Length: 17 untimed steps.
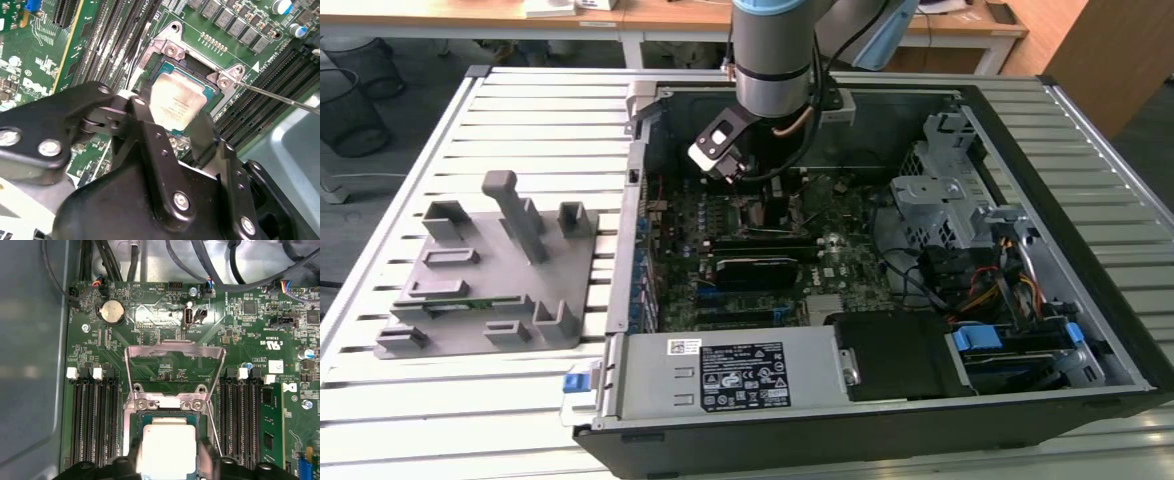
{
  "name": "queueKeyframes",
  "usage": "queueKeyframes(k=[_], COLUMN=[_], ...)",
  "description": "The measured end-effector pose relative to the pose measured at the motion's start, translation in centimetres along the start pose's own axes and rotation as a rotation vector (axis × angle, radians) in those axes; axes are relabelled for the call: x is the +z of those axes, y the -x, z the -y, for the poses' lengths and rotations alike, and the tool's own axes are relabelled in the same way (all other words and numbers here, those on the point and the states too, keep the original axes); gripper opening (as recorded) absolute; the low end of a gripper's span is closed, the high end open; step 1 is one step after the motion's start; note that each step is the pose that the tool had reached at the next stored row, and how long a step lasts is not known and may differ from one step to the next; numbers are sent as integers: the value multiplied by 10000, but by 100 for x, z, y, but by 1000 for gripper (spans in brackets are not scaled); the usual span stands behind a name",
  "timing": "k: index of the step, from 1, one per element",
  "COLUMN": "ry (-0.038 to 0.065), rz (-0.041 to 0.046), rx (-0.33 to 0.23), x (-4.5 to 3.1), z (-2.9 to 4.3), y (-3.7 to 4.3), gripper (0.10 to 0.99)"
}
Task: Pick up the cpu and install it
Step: 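Place the cpu into insertion slot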
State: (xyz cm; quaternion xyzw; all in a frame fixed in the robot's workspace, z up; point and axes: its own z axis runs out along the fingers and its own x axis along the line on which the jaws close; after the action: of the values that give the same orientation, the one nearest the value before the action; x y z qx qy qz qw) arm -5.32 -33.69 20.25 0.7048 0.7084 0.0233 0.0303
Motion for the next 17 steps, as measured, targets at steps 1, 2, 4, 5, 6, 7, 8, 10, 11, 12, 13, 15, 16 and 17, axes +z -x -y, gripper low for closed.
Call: queueKeyframes(k=[1, 2, 4, 5, 6, 7, 8, 10, 11, 12, 13, 15, 16, 17], ry=[0, 0, -3, -4, -7, -10, -13, -18, -22, -26, -29, -37, -40, -41], rz=[0, 0, 2, 3, 3, 3, 3, 3, 3, 3, 3, 3, 3, 3], rx=[0, 0, 0, 0, 0, 0, -1, 0, 0, -1, -1, -1, 0, 0], x=[-15, -25, -46, -54, -63, -72, -80, -97, -107, -116, -124, -142, -150, -157], z=[-1, -2, -3, -4, -5, -6, -6, -8, -8, -9, -10, -11, -12, -12], y=[0, 0, 0, 0, 0, 0, 0, 0, 0, 0, 1, 1, 1, 1], gripper=[522, 463, 404, 345, 345, 290, 227, 169, 114, 114, 114, 106, 106, 106])
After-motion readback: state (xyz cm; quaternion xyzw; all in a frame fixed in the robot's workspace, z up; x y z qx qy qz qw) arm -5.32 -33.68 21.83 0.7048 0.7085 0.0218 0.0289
